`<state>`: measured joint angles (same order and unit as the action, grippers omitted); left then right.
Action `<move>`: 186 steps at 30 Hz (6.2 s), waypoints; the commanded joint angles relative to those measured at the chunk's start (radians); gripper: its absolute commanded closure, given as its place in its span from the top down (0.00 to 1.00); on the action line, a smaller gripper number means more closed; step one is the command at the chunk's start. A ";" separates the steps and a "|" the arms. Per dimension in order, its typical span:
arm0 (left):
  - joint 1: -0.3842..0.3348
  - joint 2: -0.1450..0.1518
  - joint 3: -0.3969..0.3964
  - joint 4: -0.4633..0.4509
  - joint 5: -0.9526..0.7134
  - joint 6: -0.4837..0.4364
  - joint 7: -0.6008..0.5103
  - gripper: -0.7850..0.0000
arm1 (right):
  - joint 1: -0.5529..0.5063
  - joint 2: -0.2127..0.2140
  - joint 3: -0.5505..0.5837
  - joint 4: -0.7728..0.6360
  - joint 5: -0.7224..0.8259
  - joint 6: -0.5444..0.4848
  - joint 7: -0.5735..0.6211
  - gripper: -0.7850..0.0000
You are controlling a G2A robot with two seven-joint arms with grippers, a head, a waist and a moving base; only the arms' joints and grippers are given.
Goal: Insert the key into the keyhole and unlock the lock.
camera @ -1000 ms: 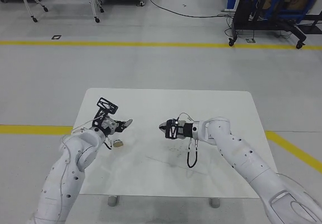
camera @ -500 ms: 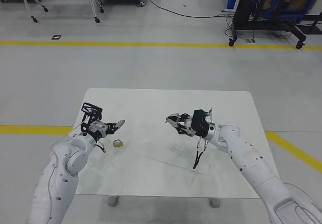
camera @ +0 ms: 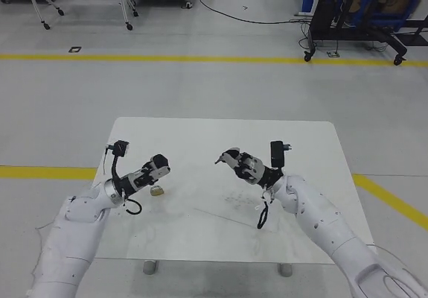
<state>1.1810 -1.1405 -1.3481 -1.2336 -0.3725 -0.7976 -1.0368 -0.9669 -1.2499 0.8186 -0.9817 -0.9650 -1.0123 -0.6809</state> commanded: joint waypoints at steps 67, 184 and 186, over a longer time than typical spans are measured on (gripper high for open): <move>-0.271 0.146 0.520 0.170 -0.219 -0.062 0.076 0.00 | 0.156 -0.100 -0.268 0.132 1.035 0.000 0.796 0.87; -0.094 0.260 0.352 -0.222 1.102 0.397 0.165 0.31 | 0.104 0.126 -0.150 0.029 1.798 0.154 1.643 0.00; -0.095 0.259 0.354 -0.225 1.106 0.406 0.145 0.24 | 0.102 0.127 -0.149 0.028 1.799 0.152 1.641 0.00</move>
<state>1.0859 -0.8813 -0.9953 -1.4572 0.7309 -0.3972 -0.8808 -0.8643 -1.1237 0.6690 -0.9533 0.8329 -0.8592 0.9612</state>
